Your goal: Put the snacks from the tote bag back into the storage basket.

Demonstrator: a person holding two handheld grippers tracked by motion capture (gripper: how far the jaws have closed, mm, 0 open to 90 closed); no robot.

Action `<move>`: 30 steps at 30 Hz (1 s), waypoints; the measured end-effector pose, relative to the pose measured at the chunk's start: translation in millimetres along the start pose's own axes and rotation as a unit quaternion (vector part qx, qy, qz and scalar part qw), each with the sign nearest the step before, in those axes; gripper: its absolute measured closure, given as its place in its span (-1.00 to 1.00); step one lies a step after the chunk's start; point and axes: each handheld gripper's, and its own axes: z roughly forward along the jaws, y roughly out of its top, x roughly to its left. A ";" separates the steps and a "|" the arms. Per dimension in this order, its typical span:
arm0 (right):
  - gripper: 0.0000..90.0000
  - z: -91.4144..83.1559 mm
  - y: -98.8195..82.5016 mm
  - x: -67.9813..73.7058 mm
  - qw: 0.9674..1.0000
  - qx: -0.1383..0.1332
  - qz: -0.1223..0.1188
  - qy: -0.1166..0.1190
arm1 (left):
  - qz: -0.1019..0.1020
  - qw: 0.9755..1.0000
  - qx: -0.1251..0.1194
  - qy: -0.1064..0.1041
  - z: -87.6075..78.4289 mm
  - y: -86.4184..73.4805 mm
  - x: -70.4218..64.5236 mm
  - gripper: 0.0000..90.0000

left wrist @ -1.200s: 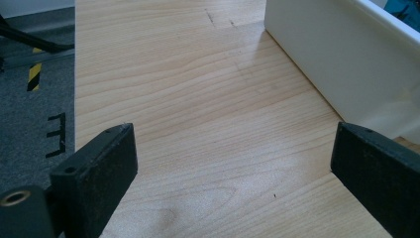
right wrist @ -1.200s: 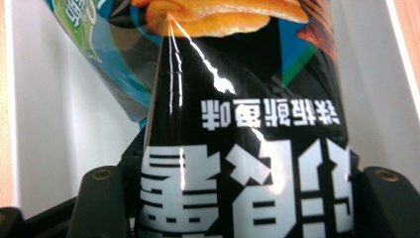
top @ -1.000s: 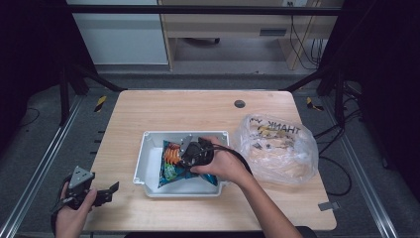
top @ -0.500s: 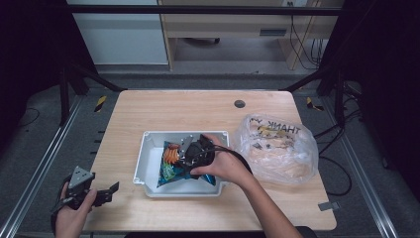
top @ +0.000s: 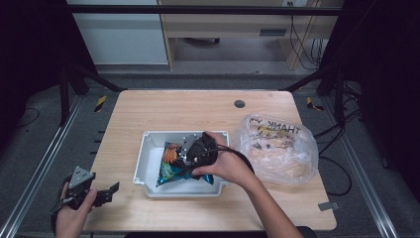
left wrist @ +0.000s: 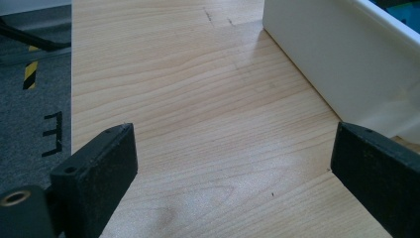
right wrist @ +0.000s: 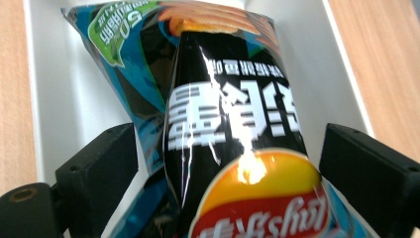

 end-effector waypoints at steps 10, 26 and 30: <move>-0.82 -10.3 0.1 -0.6 1.000 -0.020 0.012 -0.001 | 0.004 1.000 0.003 -0.003 0.0 0.3 -0.8 -0.91; -0.84 -26.1 -2.9 -6.8 0.999 -0.043 0.030 -0.005 | 0.001 1.000 0.003 -0.006 0.7 0.0 -1.2 -0.91; -0.84 -27.9 -3.7 -7.7 0.999 -0.042 0.034 -0.005 | 0.006 1.000 0.006 -0.007 0.7 0.2 -1.1 -0.91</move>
